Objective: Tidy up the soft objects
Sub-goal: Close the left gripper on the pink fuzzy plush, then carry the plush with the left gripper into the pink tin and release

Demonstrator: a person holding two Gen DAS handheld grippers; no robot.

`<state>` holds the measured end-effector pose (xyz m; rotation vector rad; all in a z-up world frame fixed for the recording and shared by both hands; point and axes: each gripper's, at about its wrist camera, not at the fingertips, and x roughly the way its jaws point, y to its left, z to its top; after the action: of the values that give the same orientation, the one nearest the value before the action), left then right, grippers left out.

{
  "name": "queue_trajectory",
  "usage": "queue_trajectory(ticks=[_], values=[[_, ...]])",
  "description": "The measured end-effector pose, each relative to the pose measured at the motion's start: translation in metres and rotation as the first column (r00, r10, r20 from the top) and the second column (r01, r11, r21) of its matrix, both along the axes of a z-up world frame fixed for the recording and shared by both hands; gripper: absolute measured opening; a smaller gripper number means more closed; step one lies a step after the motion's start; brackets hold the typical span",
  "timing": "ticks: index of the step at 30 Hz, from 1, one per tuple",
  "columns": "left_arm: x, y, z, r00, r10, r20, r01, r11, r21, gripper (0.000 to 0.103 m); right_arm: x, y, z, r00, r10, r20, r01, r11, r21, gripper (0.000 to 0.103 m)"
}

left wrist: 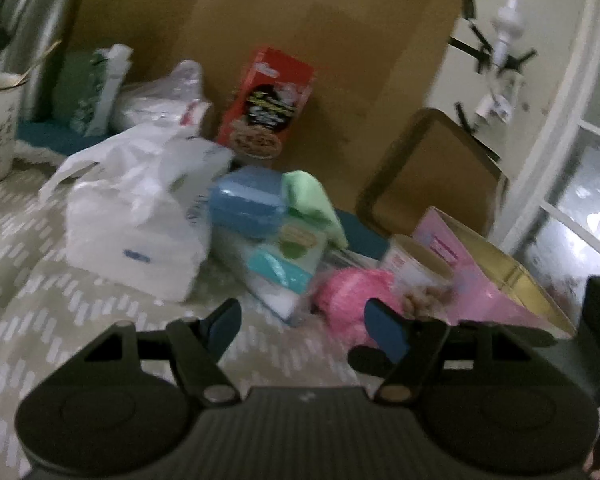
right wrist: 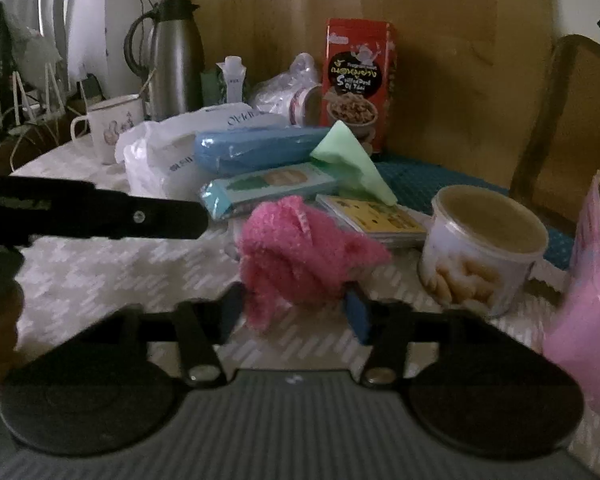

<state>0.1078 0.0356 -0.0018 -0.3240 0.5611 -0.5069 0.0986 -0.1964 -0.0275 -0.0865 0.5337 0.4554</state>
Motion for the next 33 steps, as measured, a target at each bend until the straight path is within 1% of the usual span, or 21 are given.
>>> queue_trajectory(ticks=[1,2,3,7,10,11,12,14,15,17,18,20,21,22,23,25,27,28,29,30,33], values=[[-0.001,-0.002,0.001,1.000,-0.017,0.006,0.017,1.000,0.006,0.070,-0.002,-0.002,0.000,1.000,0.002,-0.003,-0.002,1.000,0.007,0.037],[-0.003,-0.003,0.001,0.999,-0.033,0.015,0.033,0.999,0.011,0.070,-0.006,-0.004,0.000,1.000,0.006,-0.003,-0.006,1.000,0.015,0.026],[-0.005,-0.005,0.002,0.998,-0.049,0.025,0.048,0.999,0.018,0.070,-0.012,-0.006,0.000,1.000,0.003,-0.003,-0.003,1.000,0.010,0.007],[-0.014,-0.014,0.005,0.989,-0.131,0.062,0.129,0.991,0.043,0.070,-0.037,-0.019,-0.003,1.000,0.004,-0.011,-0.004,1.000,0.010,0.003],[-0.024,-0.029,0.010,0.980,-0.173,0.095,0.164,0.982,0.092,0.082,-0.058,-0.027,-0.006,1.000,0.006,0.001,-0.006,1.000,-0.012,0.003],[-0.025,-0.034,0.010,0.979,-0.182,0.089,0.174,0.980,0.095,0.083,-0.063,-0.029,-0.006,1.000,0.006,-0.001,-0.006,1.000,-0.012,0.003],[-0.025,-0.039,0.010,0.979,-0.192,0.071,0.186,0.979,0.082,0.084,-0.067,-0.032,-0.006,1.000,0.010,-0.008,-0.010,1.000,-0.005,0.003],[-0.024,-0.047,0.009,0.977,-0.206,0.045,0.204,0.977,0.059,0.097,-0.074,-0.038,-0.003,1.000,0.019,0.003,-0.019,1.000,0.011,0.005],[-0.024,-0.052,0.010,0.978,-0.203,0.042,0.200,0.978,0.065,0.097,-0.075,-0.039,-0.001,1.000,0.009,0.025,-0.009,1.000,0.009,0.008],[-0.019,-0.058,0.011,0.987,-0.160,0.034,0.156,0.984,0.088,0.092,-0.068,-0.041,0.004,0.998,-0.023,0.065,0.023,1.000,-0.010,0.020],[-0.015,-0.059,0.011,0.991,-0.131,0.025,0.128,0.987,0.093,0.090,-0.063,-0.041,0.007,0.997,-0.032,0.075,0.033,0.999,-0.007,0.028],[-0.007,-0.060,0.012,0.996,-0.087,-0.009,0.088,0.992,0.091,0.072,-0.050,-0.044,0.010,0.996,-0.016,0.093,0.013,1.000,0.028,0.045],[-0.003,-0.060,0.011,0.997,-0.069,-0.029,0.071,0.993,0.089,0.064,-0.042,-0.044,0.010,0.996,0.001,0.093,-0.005,0.999,0.042,0.059],[0.000,-0.059,0.010,0.997,-0.053,-0.050,0.058,0.994,0.088,0.056,-0.032,-0.042,0.009,0.996,0.021,0.084,-0.025,0.999,0.048,0.066],[0.003,-0.059,0.008,0.997,-0.044,-0.068,0.050,0.995,0.087,0.051,-0.025,-0.039,0.008,0.997,0.040,0.072,-0.044,0.998,0.049,0.066],[0.008,-0.059,0.003,0.993,-0.041,-0.107,0.051,0.995,0.086,0.046,-0.007,-0.033,0.004,0.996,0.081,0.026,-0.082,0.995,0.057,0.067],[0.013,-0.055,-0.001,0.987,-0.072,-0.144,0.076,0.997,0.027,0.045,0.008,-0.021,0.000,0.995,0.103,-0.011,-0.102,0.993,0.057,0.066],[0.014,-0.055,-0.002,0.985,-0.072,-0.154,0.075,0.997,0.015,0.043,0.012,-0.017,-0.002,0.994,0.104,-0.022,-0.103,0.993,0.054,0.062],[0.013,-0.057,-0.002,0.986,-0.069,-0.155,0.073,0.997,0.018,0.043,0.016,-0.014,-0.002,0.994,0.103,-0.038,-0.101,0.993,0.056,0.051],[0.010,-0.059,-0.002,0.986,-0.068,-0.152,0.074,0.997,0.030,0.043,0.015,-0.013,-0.001,0.993,0.105,-0.051,-0.102,0.993,0.066,0.045],[-0.001,-0.065,0.003,0.987,-0.066,-0.144,0.074,0.996,0.052,0.043,-0.005,-0.017,-0.001,0.996,0.089,-0.018,-0.088,0.994,0.064,0.044]])
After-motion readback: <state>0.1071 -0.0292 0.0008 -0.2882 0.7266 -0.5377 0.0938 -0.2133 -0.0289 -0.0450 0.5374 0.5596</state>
